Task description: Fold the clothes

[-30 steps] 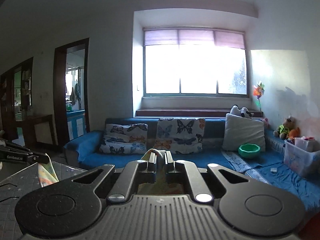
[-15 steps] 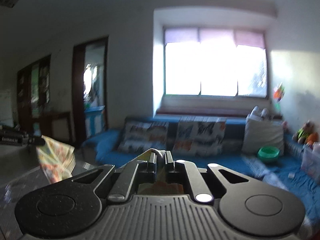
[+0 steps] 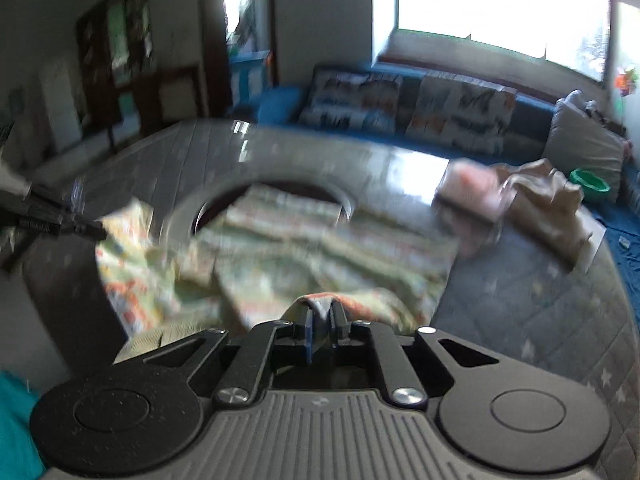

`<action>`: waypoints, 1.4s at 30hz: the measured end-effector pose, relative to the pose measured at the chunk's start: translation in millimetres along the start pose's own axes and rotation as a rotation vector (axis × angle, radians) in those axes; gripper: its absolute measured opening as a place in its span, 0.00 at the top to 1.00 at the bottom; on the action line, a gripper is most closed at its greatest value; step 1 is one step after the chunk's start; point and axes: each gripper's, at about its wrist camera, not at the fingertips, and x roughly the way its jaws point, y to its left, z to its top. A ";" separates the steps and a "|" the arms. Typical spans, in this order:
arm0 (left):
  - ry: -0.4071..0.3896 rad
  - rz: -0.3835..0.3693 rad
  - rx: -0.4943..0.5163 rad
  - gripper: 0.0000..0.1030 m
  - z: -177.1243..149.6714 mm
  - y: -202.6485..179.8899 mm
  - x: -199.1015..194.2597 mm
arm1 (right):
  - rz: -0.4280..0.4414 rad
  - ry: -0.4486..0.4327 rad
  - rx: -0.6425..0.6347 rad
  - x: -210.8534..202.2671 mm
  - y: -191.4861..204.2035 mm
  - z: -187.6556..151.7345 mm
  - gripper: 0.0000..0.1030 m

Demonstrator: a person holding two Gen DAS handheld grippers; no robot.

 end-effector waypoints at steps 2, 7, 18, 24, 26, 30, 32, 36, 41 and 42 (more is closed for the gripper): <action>0.012 0.006 0.005 0.94 -0.6 -0.2 1.9 | 0.002 0.051 -0.017 -1.6 1.8 -6.2 0.87; 0.000 0.007 0.024 0.69 -4.6 2.4 -1.0 | -0.032 0.083 -0.073 -15.2 2.9 -14.9 0.70; -0.055 0.050 0.005 0.53 1.5 15.2 -4.9 | 0.087 0.024 -0.207 28.8 34.4 17.5 0.61; -0.050 0.045 -0.035 0.51 6.1 19.4 15.9 | 0.158 0.054 -0.217 96.6 54.2 31.6 0.62; -0.054 0.032 -0.049 0.49 7.5 18.8 22.9 | 0.172 0.065 -0.212 112.9 58.7 33.3 0.62; -0.049 -0.004 -0.052 0.48 11.0 11.5 39.1 | 0.153 0.097 -0.239 136.7 68.9 33.3 0.63; -0.049 -0.023 -0.046 0.47 13.9 5.4 47.0 | 0.138 0.118 -0.241 144.9 70.9 31.5 0.65; -0.048 -0.059 -0.030 0.45 19.9 -6.6 63.9 | 0.112 0.097 -0.231 146.7 67.7 26.0 0.90; -0.043 -0.077 -0.003 0.44 25.4 -21.4 88.0 | 0.051 0.005 -0.136 124.5 47.6 28.2 0.97; -0.036 -0.080 -0.004 0.44 25.4 -22.8 93.1 | 0.030 -0.016 -0.117 118.2 42.1 28.6 0.97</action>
